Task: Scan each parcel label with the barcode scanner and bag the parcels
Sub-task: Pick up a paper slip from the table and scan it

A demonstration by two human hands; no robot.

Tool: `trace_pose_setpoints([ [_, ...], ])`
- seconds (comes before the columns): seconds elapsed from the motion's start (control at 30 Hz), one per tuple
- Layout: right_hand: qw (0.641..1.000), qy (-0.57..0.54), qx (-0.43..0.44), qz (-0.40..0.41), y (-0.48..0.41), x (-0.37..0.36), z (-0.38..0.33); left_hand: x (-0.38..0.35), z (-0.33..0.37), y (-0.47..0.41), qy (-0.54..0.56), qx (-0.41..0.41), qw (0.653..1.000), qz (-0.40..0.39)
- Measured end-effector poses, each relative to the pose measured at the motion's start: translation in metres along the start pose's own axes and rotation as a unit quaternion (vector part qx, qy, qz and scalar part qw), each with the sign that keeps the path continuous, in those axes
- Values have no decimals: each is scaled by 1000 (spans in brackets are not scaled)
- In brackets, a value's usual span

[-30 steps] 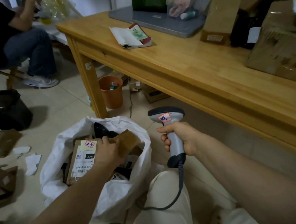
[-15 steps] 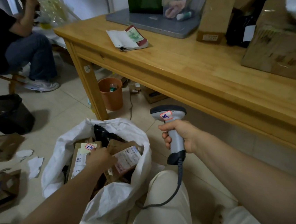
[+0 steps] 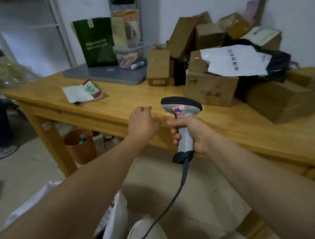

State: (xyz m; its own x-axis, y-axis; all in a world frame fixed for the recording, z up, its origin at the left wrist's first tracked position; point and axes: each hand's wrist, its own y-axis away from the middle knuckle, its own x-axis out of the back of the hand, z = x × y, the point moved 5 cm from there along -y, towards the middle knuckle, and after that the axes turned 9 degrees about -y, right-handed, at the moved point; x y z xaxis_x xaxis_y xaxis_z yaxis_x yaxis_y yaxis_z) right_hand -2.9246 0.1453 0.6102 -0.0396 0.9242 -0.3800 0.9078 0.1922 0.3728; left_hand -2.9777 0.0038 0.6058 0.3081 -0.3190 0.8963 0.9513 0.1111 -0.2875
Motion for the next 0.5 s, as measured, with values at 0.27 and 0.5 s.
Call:
trace_pose_setpoints([
  [0.27,978,-137,132,87,25,90,-103,8,151,-60,123,-88,989,4],
  [0.5,962,-195,148,118,22,147,-125,2,216,-102,-135,-211,967,44],
])
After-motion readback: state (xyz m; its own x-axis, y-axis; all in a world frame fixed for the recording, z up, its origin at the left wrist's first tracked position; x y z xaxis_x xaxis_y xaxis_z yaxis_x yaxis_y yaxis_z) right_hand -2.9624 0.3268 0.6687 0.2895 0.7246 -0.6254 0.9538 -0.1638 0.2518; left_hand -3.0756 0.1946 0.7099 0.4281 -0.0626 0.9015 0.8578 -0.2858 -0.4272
